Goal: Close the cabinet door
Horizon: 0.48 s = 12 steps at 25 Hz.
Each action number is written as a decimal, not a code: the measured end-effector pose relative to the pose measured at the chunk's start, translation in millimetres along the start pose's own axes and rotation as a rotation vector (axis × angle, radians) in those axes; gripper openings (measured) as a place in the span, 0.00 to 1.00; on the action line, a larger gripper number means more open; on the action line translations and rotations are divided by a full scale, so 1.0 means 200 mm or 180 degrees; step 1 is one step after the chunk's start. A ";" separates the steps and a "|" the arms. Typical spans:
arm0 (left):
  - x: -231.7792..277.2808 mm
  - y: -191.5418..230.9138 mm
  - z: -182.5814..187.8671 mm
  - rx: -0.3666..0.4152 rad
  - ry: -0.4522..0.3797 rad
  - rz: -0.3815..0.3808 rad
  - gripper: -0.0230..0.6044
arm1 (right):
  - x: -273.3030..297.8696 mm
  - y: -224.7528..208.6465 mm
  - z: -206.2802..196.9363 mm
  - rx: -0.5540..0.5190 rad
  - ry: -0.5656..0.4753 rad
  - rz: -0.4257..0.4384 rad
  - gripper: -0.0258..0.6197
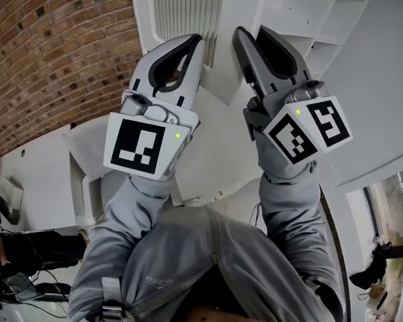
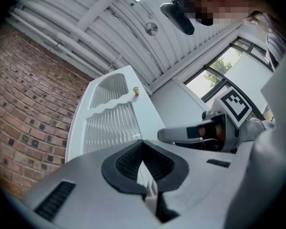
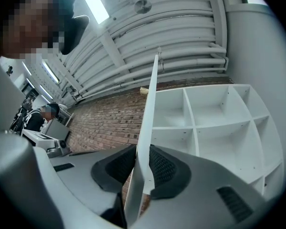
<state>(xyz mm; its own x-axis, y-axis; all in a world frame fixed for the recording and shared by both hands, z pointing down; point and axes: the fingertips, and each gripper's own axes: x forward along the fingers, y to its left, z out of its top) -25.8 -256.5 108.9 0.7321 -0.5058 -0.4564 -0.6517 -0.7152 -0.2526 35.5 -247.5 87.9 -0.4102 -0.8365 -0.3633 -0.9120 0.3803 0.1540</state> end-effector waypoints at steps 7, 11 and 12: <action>0.06 -0.02 -0.07 -0.0119 0.0017 -0.0183 0.05 | 0.01 -0.11 -0.02 0.0124 0.0053 -0.0018 0.20; 0.07 -0.02 -0.12 -0.0181 0.0036 -0.0257 0.05 | 0.01 -0.15 -0.03 0.0151 0.0037 -0.0005 0.20; 0.07 -0.03 -0.14 -0.0196 0.0042 -0.0274 0.05 | 0.01 -0.16 -0.04 0.0147 0.0034 -0.0012 0.20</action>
<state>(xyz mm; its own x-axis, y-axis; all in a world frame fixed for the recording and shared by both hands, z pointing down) -6.5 -273.5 127.0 0.7876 -0.4473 -0.4237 -0.5731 -0.7844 -0.2373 64.4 -264.9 89.4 -0.4070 -0.8420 -0.3540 -0.9122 0.3947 0.1101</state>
